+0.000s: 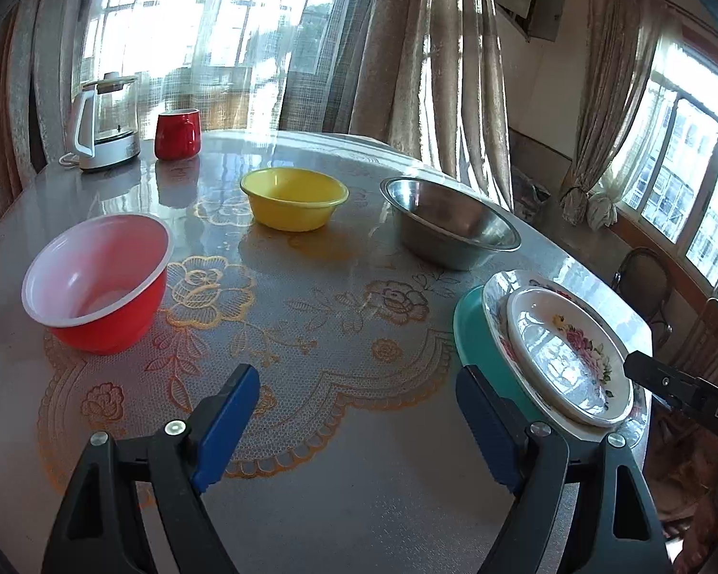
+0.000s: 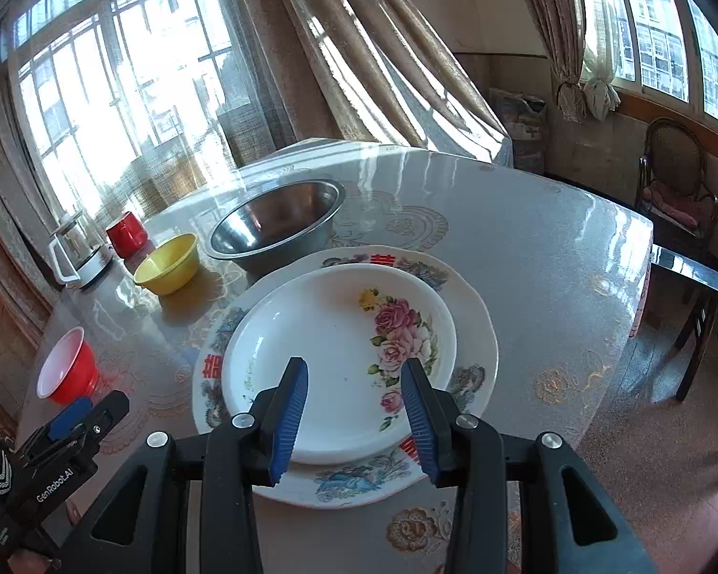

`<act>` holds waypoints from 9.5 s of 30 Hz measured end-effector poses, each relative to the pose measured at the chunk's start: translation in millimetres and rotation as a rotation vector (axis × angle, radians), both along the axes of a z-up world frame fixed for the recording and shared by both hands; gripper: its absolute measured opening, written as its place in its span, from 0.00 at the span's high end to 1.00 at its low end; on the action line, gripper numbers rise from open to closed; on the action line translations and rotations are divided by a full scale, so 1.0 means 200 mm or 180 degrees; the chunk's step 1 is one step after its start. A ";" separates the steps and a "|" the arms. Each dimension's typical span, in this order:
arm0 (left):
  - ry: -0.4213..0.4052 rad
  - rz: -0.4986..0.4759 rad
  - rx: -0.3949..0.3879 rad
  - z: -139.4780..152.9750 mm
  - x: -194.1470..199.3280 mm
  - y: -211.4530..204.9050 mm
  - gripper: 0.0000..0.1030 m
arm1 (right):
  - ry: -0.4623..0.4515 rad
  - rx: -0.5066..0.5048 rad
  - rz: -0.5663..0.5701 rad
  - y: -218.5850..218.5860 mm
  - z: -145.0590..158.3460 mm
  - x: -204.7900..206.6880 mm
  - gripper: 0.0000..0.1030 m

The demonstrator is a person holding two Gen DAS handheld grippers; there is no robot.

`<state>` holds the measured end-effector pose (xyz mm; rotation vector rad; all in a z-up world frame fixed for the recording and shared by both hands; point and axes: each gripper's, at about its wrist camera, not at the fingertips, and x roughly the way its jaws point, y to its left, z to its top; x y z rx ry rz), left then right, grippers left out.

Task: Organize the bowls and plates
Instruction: 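Move the open left tool to the rim of the steel bowl, then close the left tool on the steel bowl rim, then slide the steel bowl with the left tool toward the plate stack, then open the left tool and withdraw from the steel bowl, then move the right tool to the yellow bowl and close on its rim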

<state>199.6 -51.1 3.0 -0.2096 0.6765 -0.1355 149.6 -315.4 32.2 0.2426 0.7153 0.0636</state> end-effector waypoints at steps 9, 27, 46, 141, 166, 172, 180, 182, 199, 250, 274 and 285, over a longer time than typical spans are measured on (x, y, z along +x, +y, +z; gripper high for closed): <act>0.0142 0.0106 -0.0172 -0.03 0.01 0.06 0.08 | -0.0066 0.0022 0.0521 0.26 -0.01 -0.05 0.59; 0.0542 0.0537 -0.0100 -0.12 0.06 0.14 0.07 | 0.0089 -0.0046 0.0791 0.45 -0.06 0.01 0.59; 0.0518 0.0281 0.0127 0.10 0.45 -0.10 0.06 | 0.0093 -0.0024 0.0511 0.03 0.14 0.54 0.54; 0.0198 0.0477 -0.0247 0.09 -0.36 0.26 0.64 | 0.0601 0.0517 0.1310 0.50 -0.02 0.04 0.76; 0.0210 0.0429 -0.0047 -0.02 -0.49 0.20 0.64 | 0.0602 0.0297 0.1314 0.49 -0.12 -0.12 0.76; 0.0169 0.0379 -0.0055 -0.01 -0.51 0.19 0.64 | 0.0588 0.0261 0.1281 0.48 -0.13 -0.13 0.73; 0.0176 0.0348 -0.0102 -0.01 -0.52 0.19 0.62 | 0.0592 0.0312 0.1242 0.47 -0.13 -0.14 0.73; 0.0172 0.0331 -0.0108 -0.01 -0.52 0.18 0.60 | 0.0567 0.0286 0.1214 0.47 -0.13 -0.14 0.73; 0.0076 0.0343 0.0018 0.01 -0.56 0.18 0.49 | 0.0358 0.0121 0.1019 0.42 -0.06 -0.16 0.71; 0.0290 0.0619 0.0004 0.25 -0.09 0.45 0.20 | 0.0184 -0.0022 0.1109 0.54 0.21 0.26 0.69; 0.0433 0.0735 0.0190 0.27 0.31 0.48 0.16 | 0.0703 0.0282 0.1089 0.71 0.01 1.15 0.62; 0.0481 0.0762 0.0223 0.27 0.36 0.48 0.16 | 0.0912 0.0457 0.1175 0.79 -0.10 1.28 0.62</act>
